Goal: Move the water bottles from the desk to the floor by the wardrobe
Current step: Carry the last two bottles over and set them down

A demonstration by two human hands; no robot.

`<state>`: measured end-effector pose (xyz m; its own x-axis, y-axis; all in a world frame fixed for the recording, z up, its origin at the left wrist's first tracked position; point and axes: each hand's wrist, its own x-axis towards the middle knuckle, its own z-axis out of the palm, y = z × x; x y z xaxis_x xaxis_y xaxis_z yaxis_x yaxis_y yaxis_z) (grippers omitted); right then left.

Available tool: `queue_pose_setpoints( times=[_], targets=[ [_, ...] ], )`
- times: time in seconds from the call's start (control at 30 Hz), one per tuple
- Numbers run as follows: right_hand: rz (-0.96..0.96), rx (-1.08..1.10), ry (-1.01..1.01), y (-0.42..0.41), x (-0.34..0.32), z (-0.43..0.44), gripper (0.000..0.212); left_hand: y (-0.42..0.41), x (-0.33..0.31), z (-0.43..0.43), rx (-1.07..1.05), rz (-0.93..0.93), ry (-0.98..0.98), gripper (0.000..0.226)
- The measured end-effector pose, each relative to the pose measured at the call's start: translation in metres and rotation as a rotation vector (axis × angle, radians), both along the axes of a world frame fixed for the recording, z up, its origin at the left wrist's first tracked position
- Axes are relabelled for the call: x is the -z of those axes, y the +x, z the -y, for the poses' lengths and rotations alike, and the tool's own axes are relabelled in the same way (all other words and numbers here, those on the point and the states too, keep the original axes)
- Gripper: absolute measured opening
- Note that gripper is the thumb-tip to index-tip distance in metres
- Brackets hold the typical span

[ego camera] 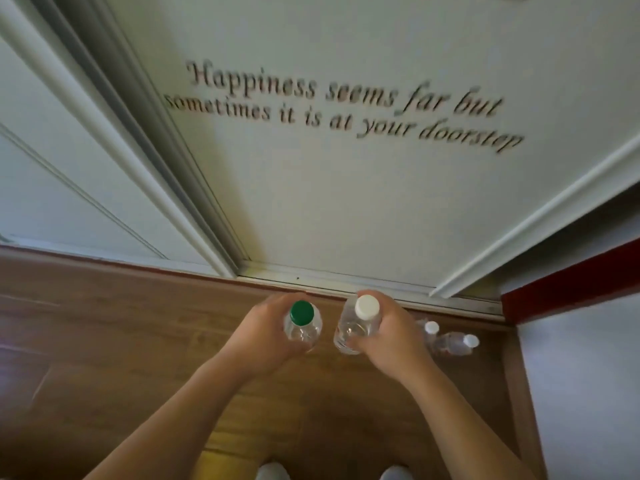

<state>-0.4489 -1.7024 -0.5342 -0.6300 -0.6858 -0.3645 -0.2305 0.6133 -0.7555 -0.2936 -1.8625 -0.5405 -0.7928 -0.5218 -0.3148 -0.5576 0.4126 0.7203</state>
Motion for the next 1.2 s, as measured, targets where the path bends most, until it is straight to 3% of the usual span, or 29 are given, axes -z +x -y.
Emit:
queue_pose_setpoints(
  times=[0.23,0.47,0.67,1.2],
  targets=[
    [0.001,0.082,0.025,-0.012,0.196,0.019,0.060,-0.019,0.200,0.024,0.090,-0.032,-0.015,0.067],
    [-0.005,0.112,0.027,-0.032,0.306,0.033,0.055,-0.042,0.322,0.038,0.151,-0.040,-0.035,0.072],
    [0.002,0.105,0.052,-0.048,0.342,0.033,0.060,-0.058,0.358,0.037,0.192,-0.025,-0.037,0.071],
    [0.046,0.128,0.062,-0.056,0.372,0.029,0.074,-0.071,0.368,0.036,0.185,0.051,-0.019,0.081]
  ],
)
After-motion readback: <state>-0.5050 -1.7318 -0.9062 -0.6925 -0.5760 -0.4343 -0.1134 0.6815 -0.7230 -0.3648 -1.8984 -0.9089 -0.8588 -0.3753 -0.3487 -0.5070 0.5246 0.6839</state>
